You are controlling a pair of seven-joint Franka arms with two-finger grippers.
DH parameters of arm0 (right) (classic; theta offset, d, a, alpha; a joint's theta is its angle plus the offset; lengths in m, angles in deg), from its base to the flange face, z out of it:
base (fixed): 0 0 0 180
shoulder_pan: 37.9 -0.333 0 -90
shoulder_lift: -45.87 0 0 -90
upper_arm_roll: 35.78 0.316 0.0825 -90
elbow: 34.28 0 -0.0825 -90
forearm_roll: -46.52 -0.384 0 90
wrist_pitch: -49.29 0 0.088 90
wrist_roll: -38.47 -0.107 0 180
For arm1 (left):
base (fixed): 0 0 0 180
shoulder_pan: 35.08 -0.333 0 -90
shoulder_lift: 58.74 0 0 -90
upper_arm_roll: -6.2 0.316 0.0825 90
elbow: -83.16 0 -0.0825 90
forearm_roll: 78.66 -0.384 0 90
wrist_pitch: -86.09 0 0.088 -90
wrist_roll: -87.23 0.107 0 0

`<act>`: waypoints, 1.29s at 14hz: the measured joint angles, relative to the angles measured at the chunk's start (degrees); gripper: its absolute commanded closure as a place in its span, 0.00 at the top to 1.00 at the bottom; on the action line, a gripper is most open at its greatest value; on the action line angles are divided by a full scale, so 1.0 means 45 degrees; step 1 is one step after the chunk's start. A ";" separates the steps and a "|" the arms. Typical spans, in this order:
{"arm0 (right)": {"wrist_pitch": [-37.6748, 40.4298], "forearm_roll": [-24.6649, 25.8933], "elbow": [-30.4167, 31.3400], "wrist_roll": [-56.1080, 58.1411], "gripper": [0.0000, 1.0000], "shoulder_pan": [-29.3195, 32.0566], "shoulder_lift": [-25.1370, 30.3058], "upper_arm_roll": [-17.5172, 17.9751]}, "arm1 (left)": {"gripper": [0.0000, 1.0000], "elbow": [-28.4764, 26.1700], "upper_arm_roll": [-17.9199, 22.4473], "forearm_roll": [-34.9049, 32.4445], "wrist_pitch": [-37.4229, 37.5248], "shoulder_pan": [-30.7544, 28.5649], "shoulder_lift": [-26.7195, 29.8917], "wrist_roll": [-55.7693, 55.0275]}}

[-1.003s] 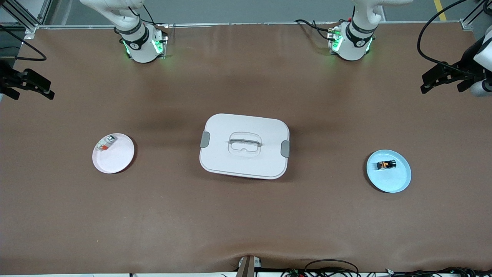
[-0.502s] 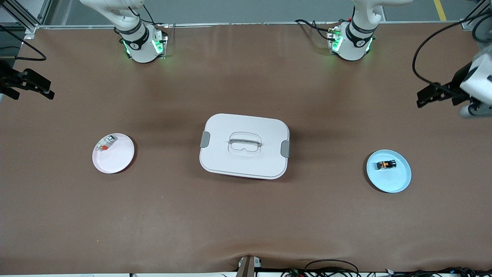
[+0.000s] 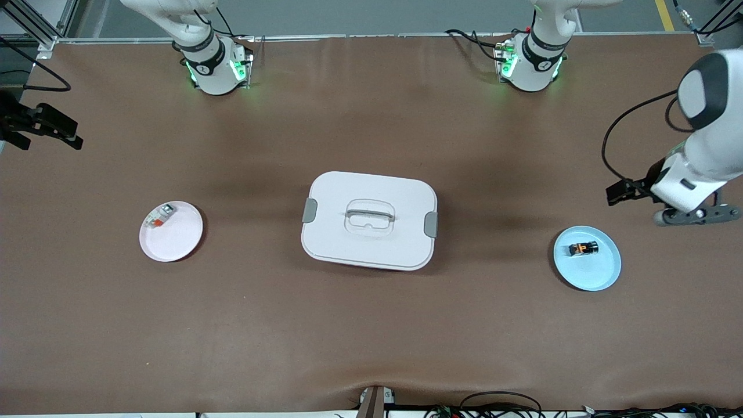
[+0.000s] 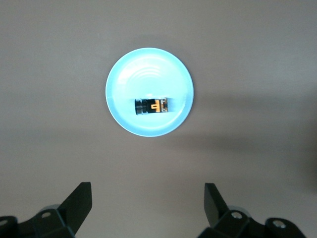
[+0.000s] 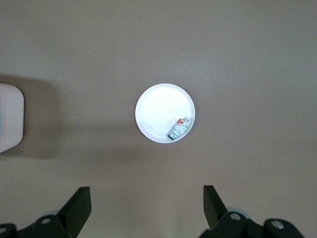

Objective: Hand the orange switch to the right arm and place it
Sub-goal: 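Lower the left gripper and grasp the black-and-orange switch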

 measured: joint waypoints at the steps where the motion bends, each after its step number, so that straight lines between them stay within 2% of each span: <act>1: 0.0001 0.0000 0.0000 0.0001 1.00 0.0000 0.0000 0.0001 | 1.00 -0.0127 -0.0003 -0.0156 -0.0418 0.0000 -0.0299 0.0000; 4: 0.0001 0.0000 -0.0002 0.0002 1.00 -0.0001 0.0000 0.0013 | 1.00 -0.0895 0.0003 -0.0235 -0.2613 -0.0109 -0.1103 0.0001; 7: 0.0001 0.0000 -0.0009 0.0004 1.00 -0.0001 0.0000 0.0014 | 1.00 -0.1392 0.0004 -0.0589 -0.4097 -0.0213 -0.1789 0.0021; 18: -0.0005 -0.0001 -0.0063 0.0003 1.00 -0.0144 -0.0001 0.0061 | 1.00 -0.1574 0.0007 -0.0843 -0.7386 -0.0713 -0.4520 0.0050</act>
